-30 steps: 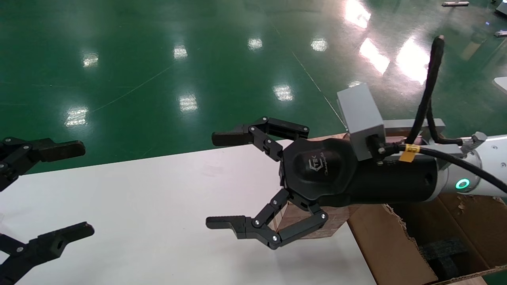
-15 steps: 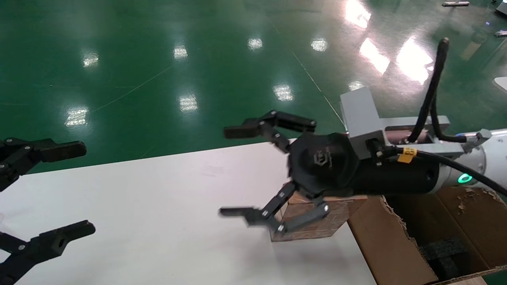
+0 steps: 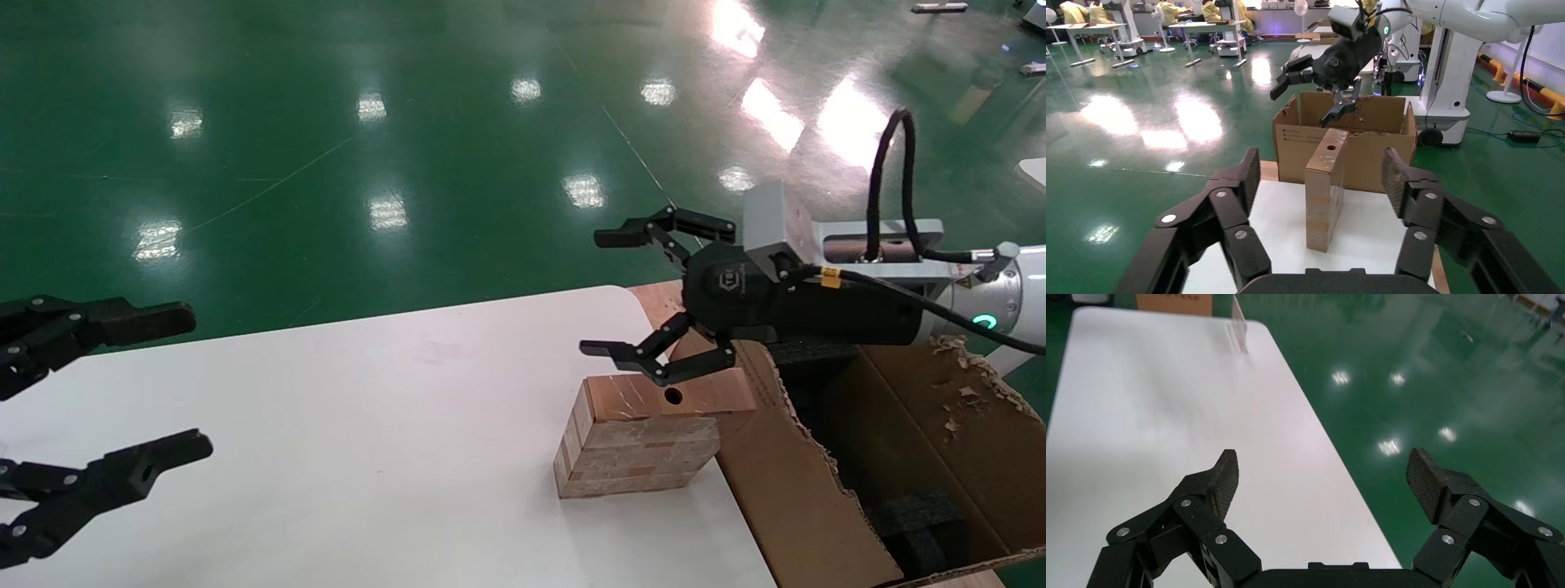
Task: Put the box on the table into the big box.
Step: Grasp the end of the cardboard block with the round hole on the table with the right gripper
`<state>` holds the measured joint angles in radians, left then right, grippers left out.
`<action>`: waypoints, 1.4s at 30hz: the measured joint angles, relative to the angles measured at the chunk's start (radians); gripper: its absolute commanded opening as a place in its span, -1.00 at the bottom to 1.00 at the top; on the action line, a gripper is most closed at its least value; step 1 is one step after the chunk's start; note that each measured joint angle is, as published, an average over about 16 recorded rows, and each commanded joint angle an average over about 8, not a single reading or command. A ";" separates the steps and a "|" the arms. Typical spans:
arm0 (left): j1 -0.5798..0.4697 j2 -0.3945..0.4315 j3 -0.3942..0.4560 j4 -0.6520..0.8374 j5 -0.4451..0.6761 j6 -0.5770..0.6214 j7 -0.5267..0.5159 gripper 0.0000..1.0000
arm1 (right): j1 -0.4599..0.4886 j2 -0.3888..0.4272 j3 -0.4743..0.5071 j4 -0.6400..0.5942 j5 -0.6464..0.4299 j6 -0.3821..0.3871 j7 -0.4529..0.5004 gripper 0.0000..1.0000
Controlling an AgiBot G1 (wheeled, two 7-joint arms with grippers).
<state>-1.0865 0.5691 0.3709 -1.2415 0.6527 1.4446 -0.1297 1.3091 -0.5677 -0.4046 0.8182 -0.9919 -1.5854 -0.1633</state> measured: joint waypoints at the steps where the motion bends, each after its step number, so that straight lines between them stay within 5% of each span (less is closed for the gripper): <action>1: 0.000 0.000 0.000 0.000 0.000 0.000 0.000 -1.00 | 0.008 0.001 -0.012 -0.019 -0.005 -0.001 -0.013 1.00; 15: 0.000 0.000 0.000 0.000 0.000 0.000 0.000 -1.00 | 0.083 0.026 -0.172 -0.167 -0.040 -0.002 -0.130 1.00; 42: 0.000 0.000 0.000 0.000 0.000 0.000 0.000 -1.00 | 0.141 0.078 -0.400 -0.249 -0.006 0.000 -0.196 1.00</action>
<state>-1.0865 0.5690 0.3710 -1.2415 0.6527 1.4445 -0.1296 1.4498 -0.4894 -0.8043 0.5691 -0.9983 -1.5859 -0.3593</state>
